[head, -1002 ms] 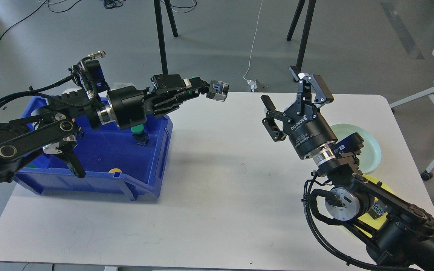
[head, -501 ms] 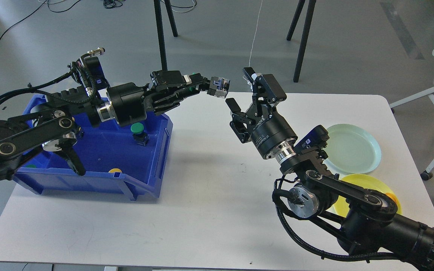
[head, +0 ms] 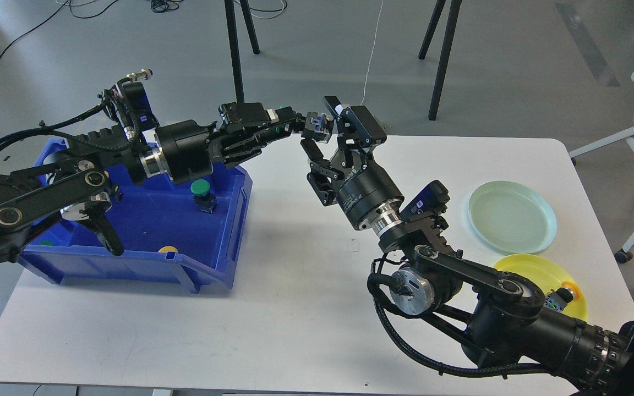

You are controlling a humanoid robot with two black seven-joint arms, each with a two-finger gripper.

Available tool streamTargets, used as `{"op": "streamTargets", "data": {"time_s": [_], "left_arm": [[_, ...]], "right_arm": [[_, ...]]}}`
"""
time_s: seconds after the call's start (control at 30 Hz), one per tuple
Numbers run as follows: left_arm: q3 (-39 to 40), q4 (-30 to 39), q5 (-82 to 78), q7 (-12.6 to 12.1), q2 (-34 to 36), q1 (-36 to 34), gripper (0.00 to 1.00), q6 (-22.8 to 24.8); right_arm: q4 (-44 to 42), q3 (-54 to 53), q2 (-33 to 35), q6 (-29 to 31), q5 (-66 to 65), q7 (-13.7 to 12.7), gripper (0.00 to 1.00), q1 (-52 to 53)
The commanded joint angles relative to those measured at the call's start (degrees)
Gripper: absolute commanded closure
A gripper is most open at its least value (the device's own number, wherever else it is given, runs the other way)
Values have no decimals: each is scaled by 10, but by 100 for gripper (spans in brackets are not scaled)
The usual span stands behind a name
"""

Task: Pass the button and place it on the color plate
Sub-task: 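Move the right gripper to the held button and grasp it, then open the left gripper and pull the button away with the right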

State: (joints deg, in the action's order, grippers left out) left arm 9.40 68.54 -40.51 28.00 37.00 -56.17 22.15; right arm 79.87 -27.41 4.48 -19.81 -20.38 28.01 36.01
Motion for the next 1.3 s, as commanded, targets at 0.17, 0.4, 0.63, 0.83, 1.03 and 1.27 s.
{"op": "streamTargets", "data": {"time_s": [0.17,0.4,0.63,0.83,1.03,1.27], "left_arm": [[0,-1,0,0,0,0,93,0],[-1,-1,0,0,0,1,90,0],[0,-1,4,0,0,1,33,0],[1,-1,12,0,0,1,25,0],[1,-2,12,0,0,2,24,-1],[3,-2,14,0,0,2,23,-2]], "right_arm": [[0,17,-1,0,-31,0,68,0],[0,20,-2,0,-43,0,78,0],[1,20,-1,-1,-43,0,81,-1],[3,18,4,-1,-43,0,82,-3],[5,9,10,-3,-42,0,83,-10],[-3,-104,47,-62,-26,0,86,-69]]}}
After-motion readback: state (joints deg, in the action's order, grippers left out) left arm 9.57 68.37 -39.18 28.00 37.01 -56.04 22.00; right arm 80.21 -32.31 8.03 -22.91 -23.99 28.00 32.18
